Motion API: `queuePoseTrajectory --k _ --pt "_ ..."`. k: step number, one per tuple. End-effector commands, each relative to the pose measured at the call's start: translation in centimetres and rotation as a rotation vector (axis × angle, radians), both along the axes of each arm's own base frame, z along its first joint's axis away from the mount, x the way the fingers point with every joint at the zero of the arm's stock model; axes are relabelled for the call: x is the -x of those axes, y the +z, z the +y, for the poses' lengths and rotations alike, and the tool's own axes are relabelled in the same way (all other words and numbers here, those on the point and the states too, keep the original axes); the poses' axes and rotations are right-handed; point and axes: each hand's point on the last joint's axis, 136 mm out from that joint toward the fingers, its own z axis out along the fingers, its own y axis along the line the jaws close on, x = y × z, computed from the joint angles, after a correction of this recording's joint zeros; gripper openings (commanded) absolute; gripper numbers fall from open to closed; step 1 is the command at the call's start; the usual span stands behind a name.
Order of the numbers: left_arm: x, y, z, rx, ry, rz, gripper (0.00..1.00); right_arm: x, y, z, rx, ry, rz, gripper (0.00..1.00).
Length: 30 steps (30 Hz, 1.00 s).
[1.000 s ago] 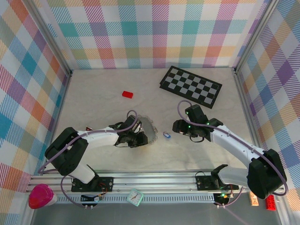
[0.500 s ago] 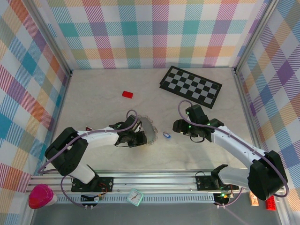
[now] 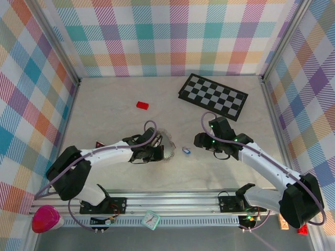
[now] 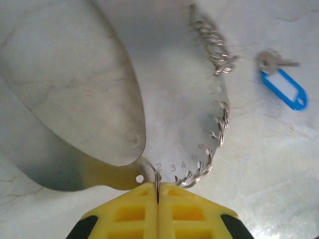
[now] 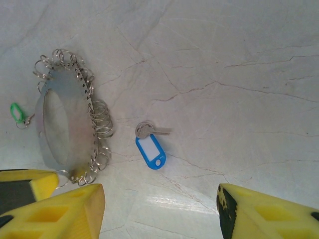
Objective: Put the keys on the keyring
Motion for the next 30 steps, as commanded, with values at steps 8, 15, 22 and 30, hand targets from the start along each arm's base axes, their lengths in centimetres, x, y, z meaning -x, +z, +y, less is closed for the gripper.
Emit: queuePoseTrajectory --k 8,15,22,30 --pt "-2.2 8.7 1.1 -0.239 -0.356 -0.402 0.0 -1.4 6.1 0.1 0.017 0.073 -0.213 0.63" --pt "-1.2 14.1 -1.5 -0.187 -0.715 -0.705 0.0 -2.1 10.5 1.2 0.041 0.227 -0.399 0.67" --pt "1.9 17.1 -2.5 -0.107 -1.002 -0.979 0.0 -1.4 14.3 2.6 0.042 0.426 -0.704 0.68" --pt "3.7 19.5 -2.5 0.072 -1.074 -1.056 0.0 4.0 16.1 6.3 -0.079 0.835 -1.16 0.53"
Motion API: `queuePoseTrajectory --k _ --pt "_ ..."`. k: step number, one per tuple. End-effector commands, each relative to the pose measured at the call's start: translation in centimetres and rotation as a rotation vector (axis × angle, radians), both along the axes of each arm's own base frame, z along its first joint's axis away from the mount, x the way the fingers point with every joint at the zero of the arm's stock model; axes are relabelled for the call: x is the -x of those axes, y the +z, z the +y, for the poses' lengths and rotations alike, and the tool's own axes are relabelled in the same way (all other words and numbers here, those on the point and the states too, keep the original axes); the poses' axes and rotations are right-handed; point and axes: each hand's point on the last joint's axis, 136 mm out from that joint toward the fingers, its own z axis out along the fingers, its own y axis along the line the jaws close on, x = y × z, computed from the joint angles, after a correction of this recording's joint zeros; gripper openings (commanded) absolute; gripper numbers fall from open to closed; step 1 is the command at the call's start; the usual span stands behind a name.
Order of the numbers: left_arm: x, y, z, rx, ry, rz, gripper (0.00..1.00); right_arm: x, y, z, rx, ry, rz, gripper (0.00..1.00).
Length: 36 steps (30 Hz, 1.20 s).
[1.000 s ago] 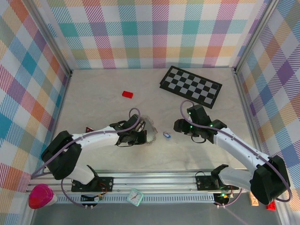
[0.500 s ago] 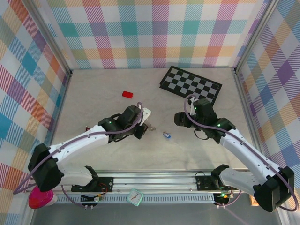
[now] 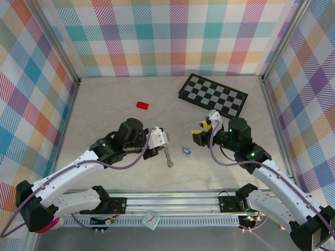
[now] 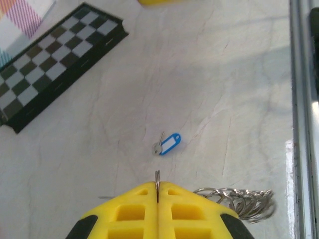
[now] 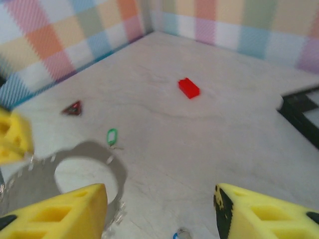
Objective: Put the keys on the keyring
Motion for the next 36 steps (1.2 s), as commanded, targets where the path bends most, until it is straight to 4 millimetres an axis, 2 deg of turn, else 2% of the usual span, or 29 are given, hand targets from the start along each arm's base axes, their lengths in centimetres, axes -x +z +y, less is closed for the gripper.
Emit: queuePoseTrajectory --k 1,6,12,15,26,36 --pt "1.2 2.5 -0.9 0.125 -0.13 -0.066 0.0 2.8 2.7 2.3 -0.039 0.254 -0.291 0.51" --pt "1.6 2.8 -1.2 0.213 -0.155 -0.05 0.0 3.7 1.0 3.8 -0.043 0.351 -0.241 0.44" --pt "1.6 3.3 -1.6 0.414 -0.122 0.006 0.0 5.5 -0.8 7.0 -0.082 0.447 -0.182 0.38" --pt "1.6 3.1 -1.5 0.466 -0.102 0.019 0.0 5.8 -1.7 7.8 -0.078 0.45 -0.172 0.34" --pt "2.3 2.4 -1.6 0.496 -0.124 0.061 0.0 5.6 -2.6 8.0 -0.101 0.433 -0.14 0.28" --pt "2.4 2.2 -1.7 0.517 -0.132 0.083 0.0 6.0 -2.0 8.8 -0.127 0.477 -0.148 0.25"
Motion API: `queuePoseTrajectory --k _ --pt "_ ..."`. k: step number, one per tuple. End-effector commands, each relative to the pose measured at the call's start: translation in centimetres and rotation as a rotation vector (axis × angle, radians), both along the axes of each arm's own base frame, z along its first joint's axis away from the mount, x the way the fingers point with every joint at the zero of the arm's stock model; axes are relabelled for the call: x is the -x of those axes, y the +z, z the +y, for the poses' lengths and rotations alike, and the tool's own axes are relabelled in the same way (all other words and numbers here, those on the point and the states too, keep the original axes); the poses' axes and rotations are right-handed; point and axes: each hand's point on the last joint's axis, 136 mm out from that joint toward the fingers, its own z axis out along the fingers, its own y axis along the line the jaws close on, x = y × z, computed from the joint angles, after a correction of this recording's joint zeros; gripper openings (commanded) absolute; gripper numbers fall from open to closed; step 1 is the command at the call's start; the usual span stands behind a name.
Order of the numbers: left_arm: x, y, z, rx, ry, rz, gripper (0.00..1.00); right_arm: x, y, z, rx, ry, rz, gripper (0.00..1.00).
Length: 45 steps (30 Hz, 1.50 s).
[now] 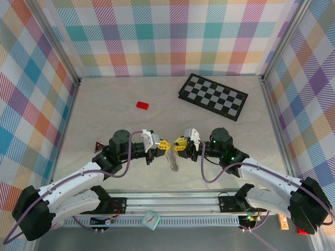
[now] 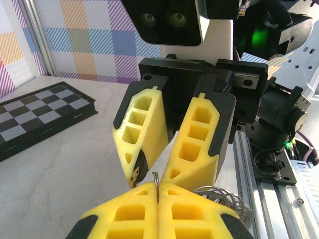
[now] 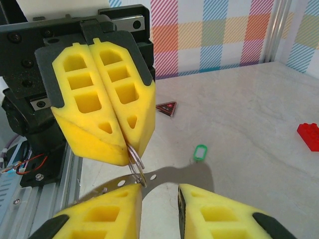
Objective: Put the keys on the keyring
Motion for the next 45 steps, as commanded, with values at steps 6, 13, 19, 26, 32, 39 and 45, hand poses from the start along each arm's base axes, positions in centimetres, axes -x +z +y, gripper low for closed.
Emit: queuePoseTrajectory --k 6,13,19,26,32,39,45 --pt "0.3 1.5 -0.2 0.062 -0.033 -0.03 0.0 0.8 1.4 1.0 -0.058 0.065 0.0 0.21" --pt "0.3 1.4 -0.3 0.061 -0.039 -0.032 0.0 0.9 1.8 1.0 -0.072 0.074 -0.001 0.2" --pt "0.3 1.4 -0.3 0.063 -0.037 -0.032 0.0 1.1 2.0 1.2 -0.073 0.09 -0.004 0.01" --pt "-1.2 -0.3 0.9 -0.071 0.074 -0.044 0.33 1.0 1.2 0.8 0.048 0.085 -0.025 0.0" --pt "-1.5 -2.5 1.8 -0.264 0.08 -0.044 0.35 0.8 0.0 0.0 0.224 0.085 -0.033 0.0" --pt "-1.9 -2.2 1.1 -0.249 0.068 -0.055 0.33 0.6 0.2 0.0 0.326 0.108 -0.067 0.0" --pt "-1.7 -1.7 0.5 -0.221 0.031 -0.058 0.31 0.8 -0.2 0.4 0.405 0.14 -0.102 0.0"
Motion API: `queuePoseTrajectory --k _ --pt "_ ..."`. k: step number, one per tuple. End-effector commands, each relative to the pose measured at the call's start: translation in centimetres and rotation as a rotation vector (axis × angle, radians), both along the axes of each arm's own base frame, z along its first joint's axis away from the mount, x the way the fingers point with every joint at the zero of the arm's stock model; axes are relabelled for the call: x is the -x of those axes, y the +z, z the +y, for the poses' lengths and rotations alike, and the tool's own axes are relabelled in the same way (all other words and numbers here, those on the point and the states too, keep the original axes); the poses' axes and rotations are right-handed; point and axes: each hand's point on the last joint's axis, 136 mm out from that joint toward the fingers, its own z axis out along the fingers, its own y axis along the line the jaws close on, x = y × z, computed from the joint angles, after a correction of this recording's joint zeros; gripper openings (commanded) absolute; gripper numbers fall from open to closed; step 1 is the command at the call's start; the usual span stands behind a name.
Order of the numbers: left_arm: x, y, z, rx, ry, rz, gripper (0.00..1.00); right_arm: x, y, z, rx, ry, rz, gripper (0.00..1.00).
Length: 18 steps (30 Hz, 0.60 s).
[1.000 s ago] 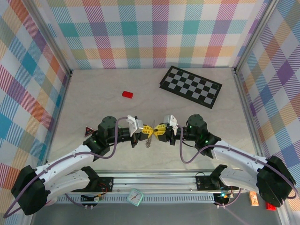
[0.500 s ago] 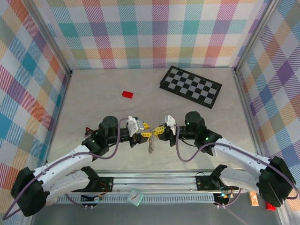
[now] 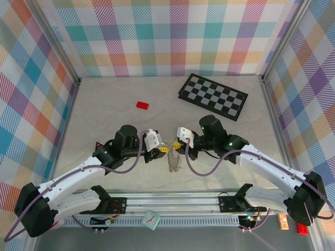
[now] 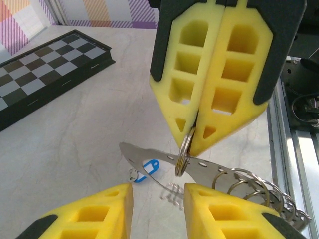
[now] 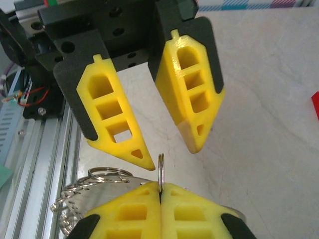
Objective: Put the keys on the keyring
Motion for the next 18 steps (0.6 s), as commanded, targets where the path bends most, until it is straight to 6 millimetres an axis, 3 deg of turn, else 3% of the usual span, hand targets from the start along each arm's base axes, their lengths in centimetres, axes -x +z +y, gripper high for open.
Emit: queuePoseTrajectory --k 1,10,14,15,18 --pt "0.2 1.6 -0.5 0.036 -0.043 -0.033 0.3 0.4 0.3 0.2 0.051 0.051 -0.054 0.0" --pt "0.7 1.1 -0.7 0.004 -0.081 -0.014 0.18 0.9 0.5 1.2 0.104 0.104 -0.104 0.0" --pt "0.8 1.2 -0.8 0.003 -0.091 -0.018 0.0 1.0 1.0 1.5 0.084 0.106 -0.117 0.0" --pt "0.8 1.4 -0.8 0.008 -0.093 -0.019 0.0 0.8 1.2 1.5 0.072 0.084 -0.116 0.0" --pt "1.2 2.0 -0.7 0.05 -0.093 -0.025 0.0 0.8 1.8 0.6 -0.007 0.027 -0.116 0.24"
